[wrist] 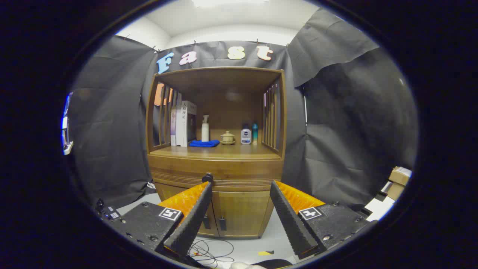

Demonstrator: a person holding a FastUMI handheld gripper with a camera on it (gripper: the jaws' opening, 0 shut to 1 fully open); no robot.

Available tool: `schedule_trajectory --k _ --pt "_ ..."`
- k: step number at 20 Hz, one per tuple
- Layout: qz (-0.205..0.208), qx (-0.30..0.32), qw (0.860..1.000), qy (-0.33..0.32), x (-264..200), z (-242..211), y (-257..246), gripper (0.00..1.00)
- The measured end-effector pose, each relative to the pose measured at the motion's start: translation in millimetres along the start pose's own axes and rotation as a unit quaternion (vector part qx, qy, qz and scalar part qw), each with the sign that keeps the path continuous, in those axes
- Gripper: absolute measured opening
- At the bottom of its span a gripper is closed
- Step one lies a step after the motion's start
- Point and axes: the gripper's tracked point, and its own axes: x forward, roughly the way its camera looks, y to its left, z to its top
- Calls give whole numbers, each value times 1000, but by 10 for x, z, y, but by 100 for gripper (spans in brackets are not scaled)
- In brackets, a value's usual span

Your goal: Pull open the drawer, take out the items inside it, and place them on the countertop above the cabinet.

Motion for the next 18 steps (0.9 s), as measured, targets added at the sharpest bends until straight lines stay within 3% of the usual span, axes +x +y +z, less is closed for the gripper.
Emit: schedule_trajectory --k 11,18 --pt "-1 -1 1000 0 115 36 6 100" --pt "6 -7 1000 -7 526 155 154 99"
